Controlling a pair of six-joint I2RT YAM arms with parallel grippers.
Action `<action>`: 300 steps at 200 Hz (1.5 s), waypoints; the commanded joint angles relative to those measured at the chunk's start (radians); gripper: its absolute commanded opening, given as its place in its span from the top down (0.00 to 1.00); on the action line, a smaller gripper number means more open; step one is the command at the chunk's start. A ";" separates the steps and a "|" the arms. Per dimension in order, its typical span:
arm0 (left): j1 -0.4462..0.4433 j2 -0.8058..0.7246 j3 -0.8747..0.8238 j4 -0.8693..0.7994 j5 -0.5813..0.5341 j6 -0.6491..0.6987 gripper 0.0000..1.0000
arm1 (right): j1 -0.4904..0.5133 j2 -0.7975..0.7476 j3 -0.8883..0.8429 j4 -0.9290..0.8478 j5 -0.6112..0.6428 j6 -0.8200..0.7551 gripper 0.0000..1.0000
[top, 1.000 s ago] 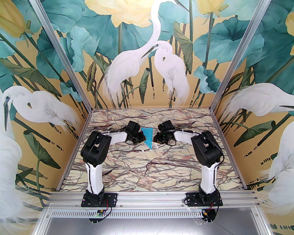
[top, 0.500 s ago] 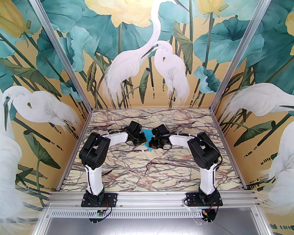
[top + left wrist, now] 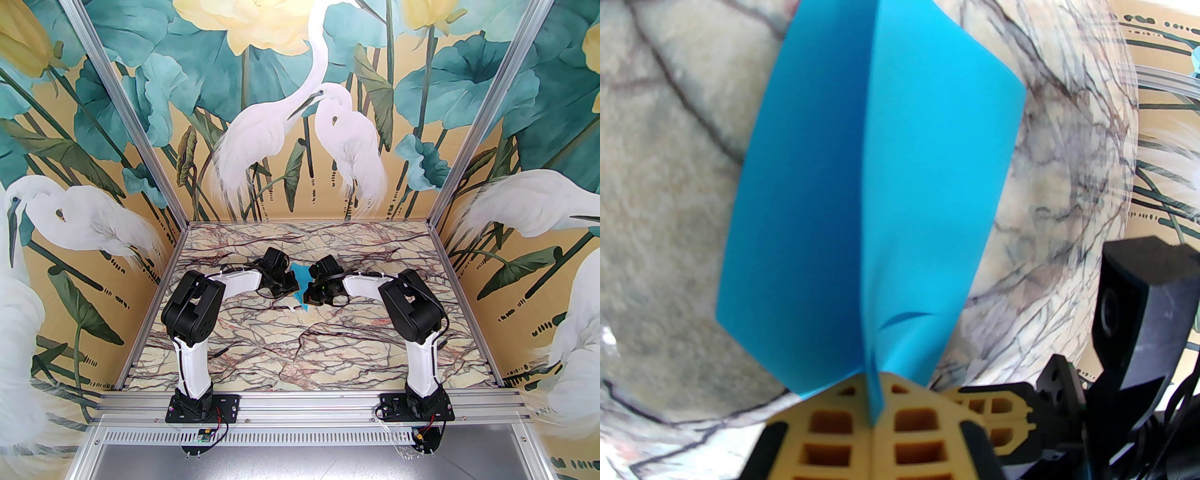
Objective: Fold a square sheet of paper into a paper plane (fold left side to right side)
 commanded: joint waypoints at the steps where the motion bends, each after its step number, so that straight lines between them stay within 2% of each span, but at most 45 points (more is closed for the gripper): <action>1: -0.003 0.008 0.015 -0.009 -0.025 -0.020 1.00 | 0.022 -0.031 -0.047 -0.074 0.016 -0.023 0.98; 76: -0.003 0.002 0.014 -0.016 -0.035 -0.017 1.00 | 0.015 -0.132 -0.125 -0.091 0.043 -0.028 1.00; 113: -0.005 -0.020 -0.020 0.002 -0.040 -0.038 1.00 | -0.044 -0.157 -0.164 0.095 0.011 0.097 1.00; 136: -0.009 -0.026 -0.034 0.014 -0.037 -0.052 1.00 | -0.073 -0.133 -0.163 0.210 -0.027 0.167 1.00; 170: -0.021 -0.023 -0.034 0.016 -0.043 -0.060 1.00 | -0.096 -0.065 -0.127 0.280 -0.052 0.219 1.00; 300: -0.021 -0.014 -0.017 0.012 -0.028 -0.057 1.00 | -0.120 0.064 -0.010 0.249 -0.080 0.194 1.00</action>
